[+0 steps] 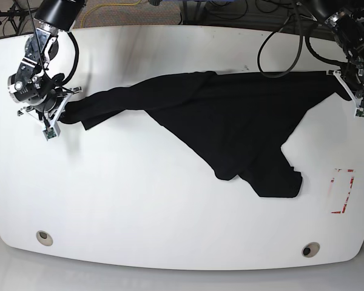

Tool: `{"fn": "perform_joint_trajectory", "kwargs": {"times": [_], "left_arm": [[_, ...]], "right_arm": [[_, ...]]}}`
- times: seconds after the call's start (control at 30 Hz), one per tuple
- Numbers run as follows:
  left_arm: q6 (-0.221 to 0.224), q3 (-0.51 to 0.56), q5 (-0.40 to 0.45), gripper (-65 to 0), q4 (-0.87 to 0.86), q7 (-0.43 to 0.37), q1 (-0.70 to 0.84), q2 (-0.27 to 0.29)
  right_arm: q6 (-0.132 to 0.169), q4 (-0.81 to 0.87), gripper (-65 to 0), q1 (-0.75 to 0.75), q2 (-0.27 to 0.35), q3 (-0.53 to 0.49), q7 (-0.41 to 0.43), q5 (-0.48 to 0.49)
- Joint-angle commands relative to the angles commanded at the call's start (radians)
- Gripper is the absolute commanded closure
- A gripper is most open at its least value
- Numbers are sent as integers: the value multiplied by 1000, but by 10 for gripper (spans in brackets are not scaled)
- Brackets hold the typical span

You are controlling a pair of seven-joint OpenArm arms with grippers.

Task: Fold the T-shirt properly
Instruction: 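Lift the shirt with both grippers and stretch it between them, then swing the held shirt with both grippers and lay it on the table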

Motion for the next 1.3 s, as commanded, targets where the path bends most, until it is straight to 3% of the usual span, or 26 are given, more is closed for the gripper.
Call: {"fn": "perform_joint_trajectory", "kwargs": {"times": [0.33,0.57,0.9,1.13,1.3], "left_arm": [[0,-3,-3,0,21,0,-31,5],[0,12,-2,0,60,5,-229,21],[0,176,2,0,61,8,-545,46],[0,230,5,0,57,6,-781,84],[59,270,2,0,55,6,-924,87]], "right_arm": [[0,0,0,9,2,-6,0,0],[0,12,0,114,9,-9,-2,-2],[0,3,0,347,60,-14,-3,-2],[0,3,0,525,161,-135,-6,-2],[0,-31,0,658,209,-199,-8,-2]]}}
